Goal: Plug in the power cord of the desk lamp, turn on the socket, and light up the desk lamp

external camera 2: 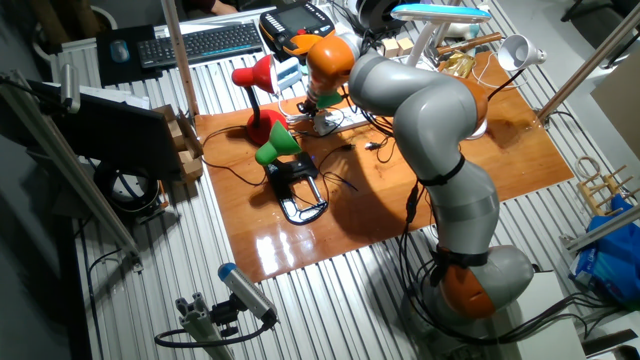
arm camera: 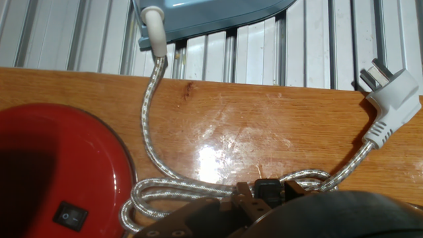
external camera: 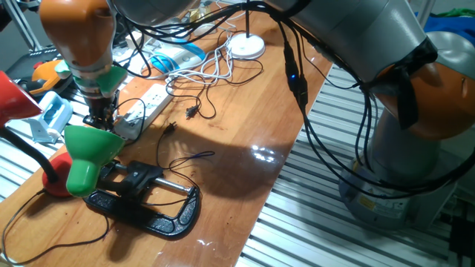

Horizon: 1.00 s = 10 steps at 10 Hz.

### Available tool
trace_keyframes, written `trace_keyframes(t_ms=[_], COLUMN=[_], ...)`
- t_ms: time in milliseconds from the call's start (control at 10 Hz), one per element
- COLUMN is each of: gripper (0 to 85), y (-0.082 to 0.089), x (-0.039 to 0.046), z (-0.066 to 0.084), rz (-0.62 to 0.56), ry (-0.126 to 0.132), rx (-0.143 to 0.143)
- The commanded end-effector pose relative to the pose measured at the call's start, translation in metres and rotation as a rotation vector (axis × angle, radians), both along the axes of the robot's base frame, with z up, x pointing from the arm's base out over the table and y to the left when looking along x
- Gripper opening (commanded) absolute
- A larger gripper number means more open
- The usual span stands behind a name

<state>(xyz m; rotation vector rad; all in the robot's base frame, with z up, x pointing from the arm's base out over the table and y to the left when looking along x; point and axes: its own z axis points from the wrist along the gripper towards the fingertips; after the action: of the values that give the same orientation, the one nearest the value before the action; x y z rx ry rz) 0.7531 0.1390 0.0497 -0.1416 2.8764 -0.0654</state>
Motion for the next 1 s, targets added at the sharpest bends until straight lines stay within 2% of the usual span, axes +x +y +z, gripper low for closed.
trace_keyframes(t_ms=[0,800,900], gripper=[34.0,34.0,17.0], y=[-0.0002,-0.0002,0.0001], x=[0.0002,0.0004,0.0002], z=[-0.0004,-0.0002,0.0002], rz=[0.003,0.009,0.009], ry=[0.000,0.011,0.017], rx=[-0.001,0.004,0.011])
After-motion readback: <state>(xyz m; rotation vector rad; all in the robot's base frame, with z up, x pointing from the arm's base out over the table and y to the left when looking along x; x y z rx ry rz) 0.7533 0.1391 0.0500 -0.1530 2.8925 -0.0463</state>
